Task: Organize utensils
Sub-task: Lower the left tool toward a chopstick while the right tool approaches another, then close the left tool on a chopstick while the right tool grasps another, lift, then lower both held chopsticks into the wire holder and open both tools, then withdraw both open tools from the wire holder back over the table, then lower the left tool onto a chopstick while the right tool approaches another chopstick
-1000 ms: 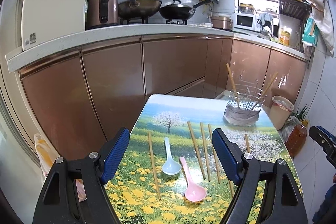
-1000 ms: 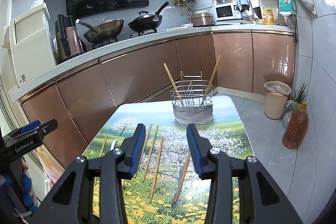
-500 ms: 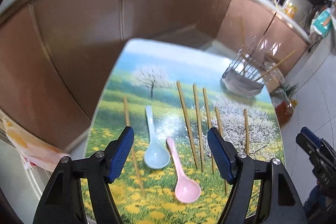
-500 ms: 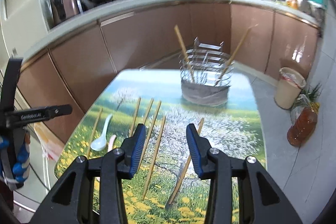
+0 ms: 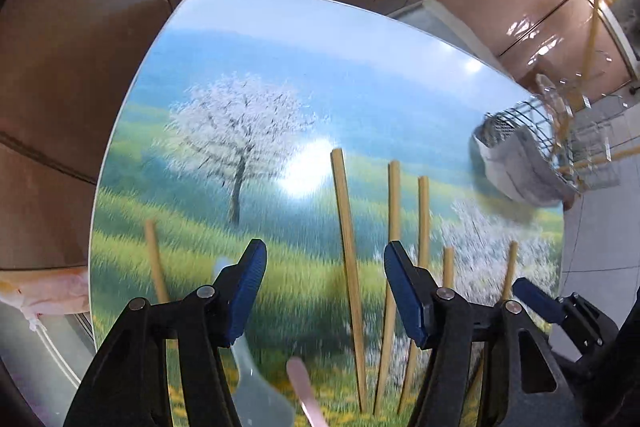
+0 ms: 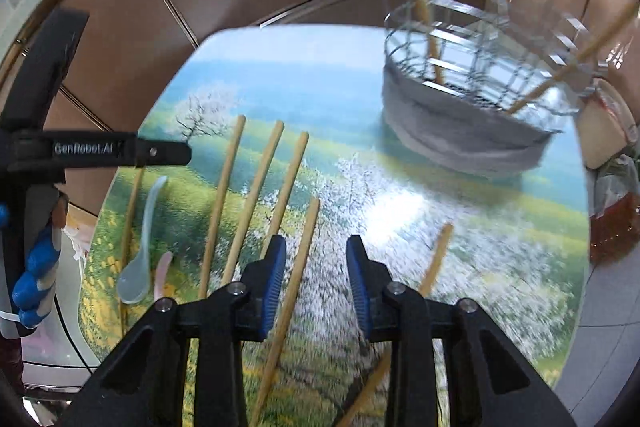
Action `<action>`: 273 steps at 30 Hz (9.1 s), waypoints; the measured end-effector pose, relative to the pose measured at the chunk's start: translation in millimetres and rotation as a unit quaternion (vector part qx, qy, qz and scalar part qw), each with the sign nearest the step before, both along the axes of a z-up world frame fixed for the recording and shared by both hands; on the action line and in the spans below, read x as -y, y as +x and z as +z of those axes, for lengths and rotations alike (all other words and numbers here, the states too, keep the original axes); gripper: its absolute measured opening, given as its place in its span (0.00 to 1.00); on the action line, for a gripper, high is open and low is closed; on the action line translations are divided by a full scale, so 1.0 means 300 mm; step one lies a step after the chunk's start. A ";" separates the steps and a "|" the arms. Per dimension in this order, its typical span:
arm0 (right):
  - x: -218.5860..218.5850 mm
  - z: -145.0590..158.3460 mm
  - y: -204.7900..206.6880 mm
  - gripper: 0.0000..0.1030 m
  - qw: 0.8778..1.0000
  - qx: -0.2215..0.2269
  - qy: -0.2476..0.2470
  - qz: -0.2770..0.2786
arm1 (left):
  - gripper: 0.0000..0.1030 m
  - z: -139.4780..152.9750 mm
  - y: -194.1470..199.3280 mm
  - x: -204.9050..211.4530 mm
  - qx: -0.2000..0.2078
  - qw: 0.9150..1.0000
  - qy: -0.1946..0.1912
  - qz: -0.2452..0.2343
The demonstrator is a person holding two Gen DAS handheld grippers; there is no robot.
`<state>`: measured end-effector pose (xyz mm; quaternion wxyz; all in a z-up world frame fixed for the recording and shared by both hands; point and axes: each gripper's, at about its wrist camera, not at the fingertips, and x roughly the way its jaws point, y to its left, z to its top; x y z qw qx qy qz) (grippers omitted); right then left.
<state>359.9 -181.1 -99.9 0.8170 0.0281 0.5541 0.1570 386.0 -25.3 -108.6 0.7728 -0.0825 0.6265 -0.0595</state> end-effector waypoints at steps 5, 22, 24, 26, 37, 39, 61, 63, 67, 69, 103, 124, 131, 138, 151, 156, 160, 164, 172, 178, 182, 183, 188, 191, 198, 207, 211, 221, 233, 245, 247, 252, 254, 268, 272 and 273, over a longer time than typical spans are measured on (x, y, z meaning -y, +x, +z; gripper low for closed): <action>-0.025 -0.053 0.044 0.28 1.000 -0.018 -0.001 0.011 | 0.58 -0.052 0.071 0.026 -0.017 1.000 0.016 -0.005; -0.118 -0.141 0.119 0.23 0.998 -0.046 -0.016 0.026 | 0.34 -0.133 0.143 0.099 -0.051 0.998 0.038 -0.016; -0.137 -0.149 0.127 0.23 0.998 -0.048 -0.021 0.029 | 0.33 -0.143 0.150 0.100 -0.053 0.998 0.039 -0.015; -0.154 -0.156 0.133 0.22 0.998 -0.051 -0.027 0.033 | 0.31 -0.155 0.155 0.113 -0.055 0.998 0.040 -0.015; -0.235 -0.198 0.164 0.10 0.996 -0.061 -0.062 0.029 | 0.17 -0.168 0.196 0.135 -0.051 0.997 0.053 -0.022; -0.245 -0.199 0.159 0.09 0.996 -0.061 -0.064 0.025 | 0.15 -0.171 0.200 0.149 -0.047 0.997 0.055 -0.025; -0.138 -0.087 -0.052 0.06 0.999 0.015 0.016 -0.031 | 0.06 -0.088 0.019 0.095 0.033 0.999 0.009 0.018; -0.125 -0.043 -0.096 0.06 0.998 0.044 0.030 -0.030 | 0.06 -0.036 -0.019 0.076 0.057 0.998 0.006 0.020; -0.091 0.048 -0.199 0.06 0.993 0.101 0.050 -0.031 | 0.06 0.050 -0.095 0.045 0.098 0.995 -0.005 0.025; -0.073 0.097 -0.242 0.06 0.990 0.124 0.057 -0.035 | 0.06 0.092 -0.140 0.036 0.123 0.992 -0.015 0.023; 0.295 1.041 -0.110 0.06 0.903 0.408 0.029 -0.131 | 0.06 0.933 -0.139 0.272 0.377 0.916 -0.129 -0.055; 0.420 0.591 0.170 0.06 0.921 0.354 0.030 -0.163 | 0.06 0.493 0.130 0.507 0.356 0.930 -0.067 -0.056; 0.424 0.459 0.151 0.06 0.929 0.329 0.031 -0.167 | 0.06 0.415 0.119 0.511 0.354 0.932 -0.043 -0.060; 0.434 0.447 0.093 0.08 0.930 0.322 0.032 -0.173 | 0.11 0.432 0.075 0.491 0.357 0.931 -0.032 -0.063; 0.444 0.577 -0.083 0.18 0.923 0.333 0.027 -0.189 | 0.47 0.614 -0.084 0.409 0.391 0.918 -0.021 -0.059; 0.437 0.678 -0.179 0.18 0.915 0.354 0.027 -0.191 | 0.50 0.732 -0.190 0.343 0.417 0.907 -0.014 -0.053; 0.409 0.778 -0.276 0.18 0.907 0.376 0.027 -0.185 | 0.53 0.823 -0.281 0.278 0.435 0.899 -0.014 -0.043; 0.357 0.870 -0.368 0.19 0.901 0.396 0.024 -0.175 | 0.54 0.913 -0.380 0.209 0.455 0.890 -0.009 -0.031; 0.243 1.013 -0.575 0.29 0.893 0.422 0.017 -0.157 | 0.60 1.008 -0.594 0.055 0.468 0.884 -0.003 0.003; 0.181 1.014 -0.684 0.31 0.894 0.423 0.021 -0.149 | 0.61 0.979 -0.719 -0.053 0.457 0.889 0.008 0.024; 0.142 0.985 -0.728 0.31 0.897 0.419 0.018 -0.141 | 0.61 0.944 -0.766 -0.120 0.445 0.895 0.012 0.040; 0.127 0.976 -0.737 0.31 0.898 0.417 0.015 -0.137 | 0.61 0.933 -0.777 -0.136 0.443 0.895 0.017 0.043; 0.089 0.955 -0.760 0.31 0.903 0.411 0.011 -0.125 | 0.61 0.879 -0.806 -0.196 0.424 0.904 0.020 0.050; 0.071 0.945 -0.761 0.31 0.905 0.408 0.009 -0.120 | 0.61 0.844 -0.802 -0.217 0.409 0.911 0.017 0.052; 0.067 0.888 -0.724 0.31 0.913 0.392 0.018 -0.113 | 0.61 0.746 -0.767 -0.221 0.378 0.924 0.016 0.051; 0.084 0.774 -0.660 0.31 0.925 0.365 0.026 -0.107 | 0.61 0.605 -0.710 -0.221 0.338 0.939 0.027 0.057; 0.072 0.732 -0.619 0.31 0.929 0.354 0.024 -0.100 | 0.61 0.565 -0.685 -0.235 0.319 0.945 0.033 0.062; 0.056 0.587 -0.470 0.31 0.948 0.304 0.028 -0.089 | 0.60 0.445 -0.583 -0.275 0.281 0.956 0.044 0.073; 0.040 0.405 -0.307 0.31 0.968 0.238 0.019 -0.083 | 0.55 0.251 -0.433 -0.262 0.210 0.975 0.033 0.058; -0.006 0.227 -0.159 0.31 0.984 0.168 0.009 -0.054 | 0.51 0.098 -0.248 -0.106 0.130 0.991 0.029 -0.006; -0.007 0.203 -0.138 0.31 0.986 0.161 0.007 -0.051 | 0.49 0.065 -0.210 -0.074 0.114 0.993 0.024 -0.014; -0.007 0.149 -0.097 0.31 0.989 0.144 0.004 -0.044 | 0.45 -0.001 -0.123 0.007 0.079 0.996 0.020 -0.033; -0.010 0.126 -0.080 0.31 0.990 0.138 0.002 -0.039 | 0.45 -0.013 -0.091 0.034 0.070 0.997 0.020 -0.038; -0.050 -0.005 0.028 0.31 0.996 0.086 0.000 -0.008 | 0.45 -0.092 0.067 0.158 0.035 0.996 0.042 -0.064; -0.070 -0.040 0.051 0.31 0.997 0.075 0.002 -0.001 | 0.41 -0.116 0.093 0.173 0.027 0.996 0.045 -0.068; -0.076 -0.048 0.056 0.30 0.997 0.072 0.003 0.001 | 0.38 -0.124 0.098 0.178 0.023 0.996 0.046 -0.072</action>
